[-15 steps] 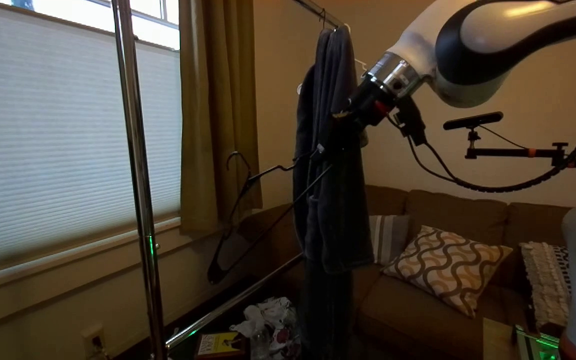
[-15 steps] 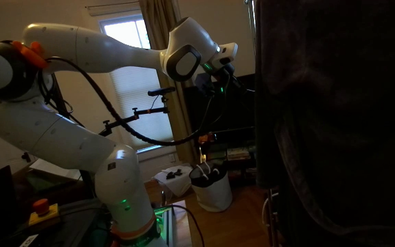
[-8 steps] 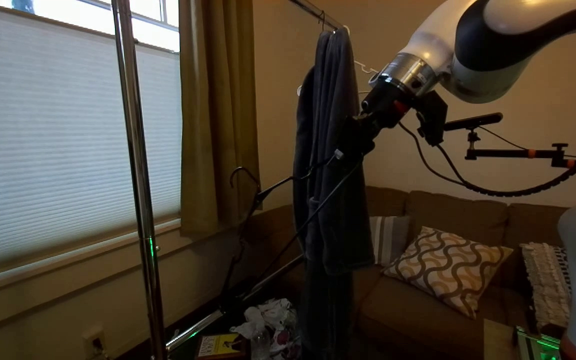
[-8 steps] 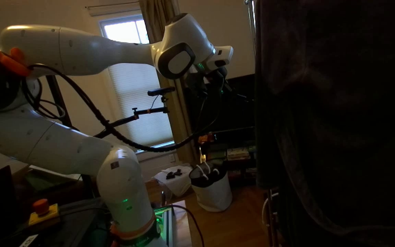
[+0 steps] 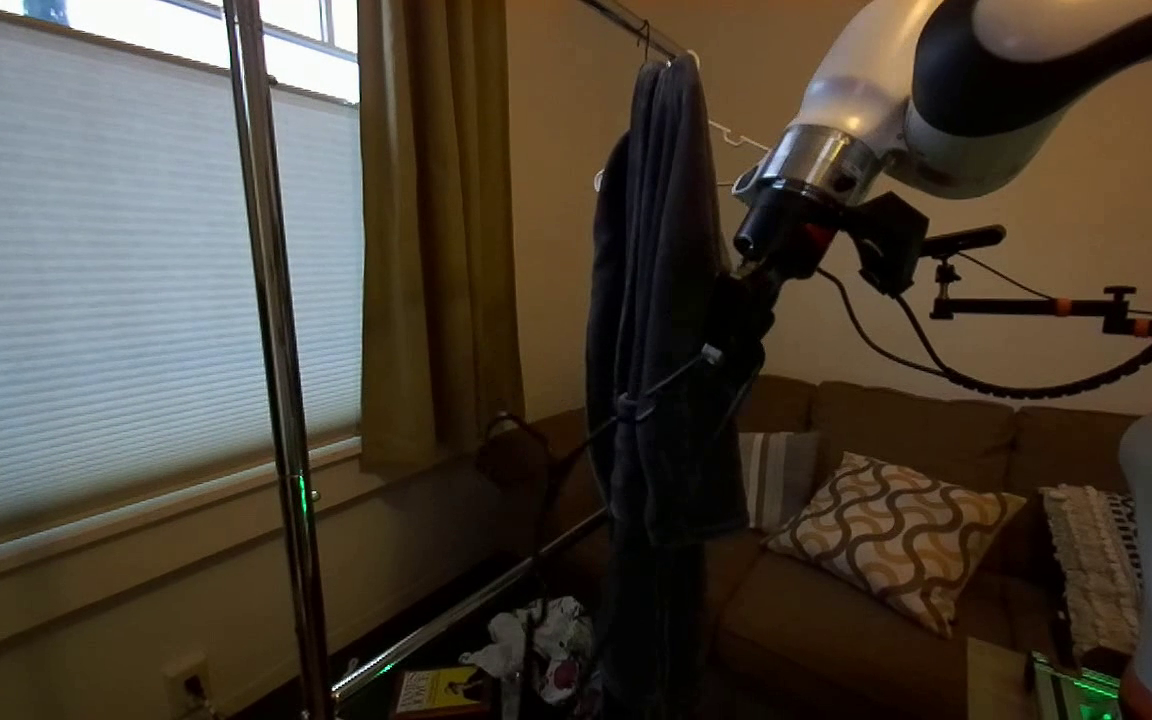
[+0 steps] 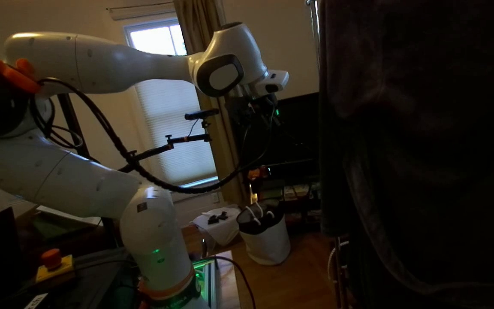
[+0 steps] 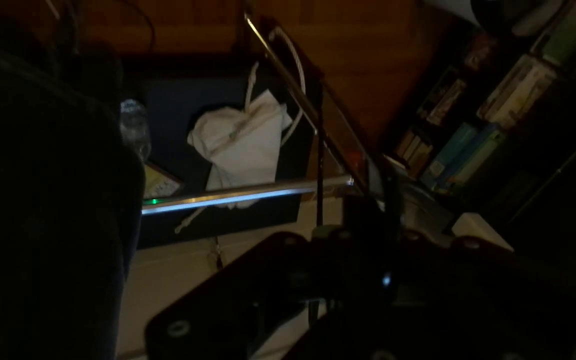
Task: Move the black hanger to the bottom rail.
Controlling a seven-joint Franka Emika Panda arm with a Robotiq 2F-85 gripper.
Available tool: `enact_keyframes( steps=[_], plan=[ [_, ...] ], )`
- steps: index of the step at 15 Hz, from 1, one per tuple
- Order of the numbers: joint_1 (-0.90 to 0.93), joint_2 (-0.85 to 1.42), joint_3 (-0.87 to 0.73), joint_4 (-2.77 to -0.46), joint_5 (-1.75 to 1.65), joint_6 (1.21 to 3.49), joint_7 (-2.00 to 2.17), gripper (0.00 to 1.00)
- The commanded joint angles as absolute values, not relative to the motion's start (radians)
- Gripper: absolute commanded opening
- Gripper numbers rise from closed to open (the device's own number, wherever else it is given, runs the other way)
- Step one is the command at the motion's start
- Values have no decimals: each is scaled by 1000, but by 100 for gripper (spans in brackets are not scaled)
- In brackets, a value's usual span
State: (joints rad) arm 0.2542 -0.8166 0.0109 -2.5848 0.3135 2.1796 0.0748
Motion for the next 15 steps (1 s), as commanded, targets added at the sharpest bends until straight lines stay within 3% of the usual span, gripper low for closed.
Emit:
enact_keyframes(
  steps=[1,7,8,9,15],
  plan=[
    [201,-836,83,-2623,268,2090,81,1],
    [285,-715,225,-2782,302,2611,64,1],
    [269,-764,181,-2752,278,2498,76,1],
    [280,-746,193,-2762,274,2531,86,6],
    [285,-651,185,-2748,282,2564,77,1]
  ],
)
